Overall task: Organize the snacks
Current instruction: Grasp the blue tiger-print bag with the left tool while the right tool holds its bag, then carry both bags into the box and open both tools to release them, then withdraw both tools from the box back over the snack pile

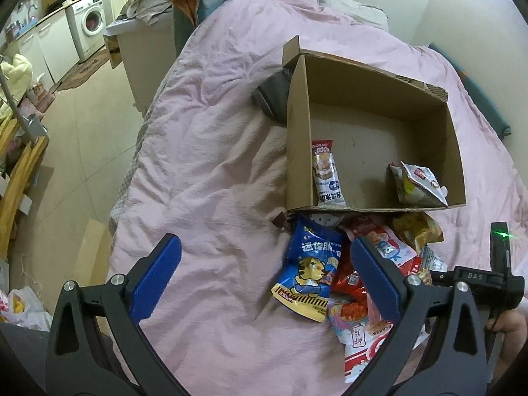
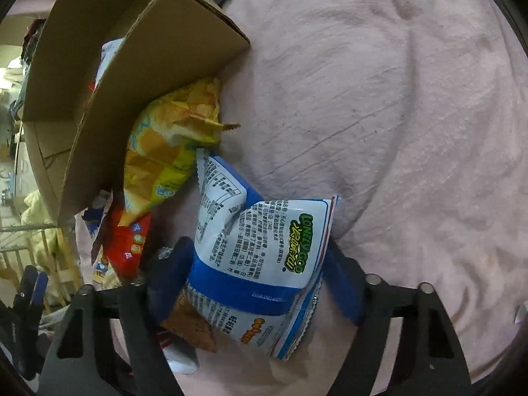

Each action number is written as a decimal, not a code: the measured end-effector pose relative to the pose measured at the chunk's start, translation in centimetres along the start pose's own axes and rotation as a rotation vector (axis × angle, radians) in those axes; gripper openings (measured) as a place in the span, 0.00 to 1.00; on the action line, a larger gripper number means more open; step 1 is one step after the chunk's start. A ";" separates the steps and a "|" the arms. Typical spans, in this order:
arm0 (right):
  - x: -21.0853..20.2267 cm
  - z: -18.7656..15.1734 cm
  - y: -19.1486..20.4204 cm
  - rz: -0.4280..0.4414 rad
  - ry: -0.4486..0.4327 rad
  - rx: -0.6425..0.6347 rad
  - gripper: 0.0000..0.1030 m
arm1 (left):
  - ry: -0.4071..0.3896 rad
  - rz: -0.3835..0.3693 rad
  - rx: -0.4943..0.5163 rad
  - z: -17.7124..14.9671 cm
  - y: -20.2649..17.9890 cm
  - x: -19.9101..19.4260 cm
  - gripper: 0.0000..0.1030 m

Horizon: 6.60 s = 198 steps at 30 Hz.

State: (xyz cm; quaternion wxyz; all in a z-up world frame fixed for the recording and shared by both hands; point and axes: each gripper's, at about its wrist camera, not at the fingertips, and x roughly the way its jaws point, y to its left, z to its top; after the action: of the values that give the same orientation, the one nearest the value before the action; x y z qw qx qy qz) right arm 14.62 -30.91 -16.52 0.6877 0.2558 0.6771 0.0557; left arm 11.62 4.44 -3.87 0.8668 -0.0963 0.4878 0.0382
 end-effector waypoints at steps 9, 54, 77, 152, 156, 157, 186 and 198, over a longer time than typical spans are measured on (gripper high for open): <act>-2.4 -1.1 0.1 -0.006 -0.065 -0.074 0.61 | 0.029 0.021 -0.009 0.2 0.1 1.1 0.98; -10.9 -3.8 4.8 0.199 -0.283 -0.213 0.61 | 0.262 -0.027 0.077 -3.6 -3.5 4.8 0.38; -12.1 2.7 12.6 0.178 -0.453 -0.416 0.61 | -0.022 -0.008 0.115 6.8 -7.1 0.3 0.38; -11.0 4.8 12.0 0.146 -0.488 -0.488 0.91 | -0.095 0.113 0.089 6.3 -10.9 1.3 0.75; -11.8 2.8 11.7 0.135 -0.497 -0.514 0.91 | -0.091 0.088 0.095 5.3 -10.5 0.3 0.75; -11.8 2.3 11.5 0.129 -0.500 -0.517 0.91 | -0.090 0.084 0.096 5.1 -10.3 0.1 0.75; -6.8 -3.9 3.2 0.193 -0.257 -0.180 0.91 | 0.090 -0.009 0.175 -4.8 -5.1 1.3 0.75; -3.0 -4.9 2.9 0.083 -0.102 -0.213 0.72 | 0.149 -0.033 -0.016 -4.0 -2.2 1.6 0.75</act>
State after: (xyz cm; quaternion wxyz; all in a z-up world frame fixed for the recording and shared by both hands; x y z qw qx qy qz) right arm 10.43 -28.34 -12.37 0.7418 0.2114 0.6203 0.1427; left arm 9.41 1.39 -6.95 0.8278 -0.1137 0.5490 0.0203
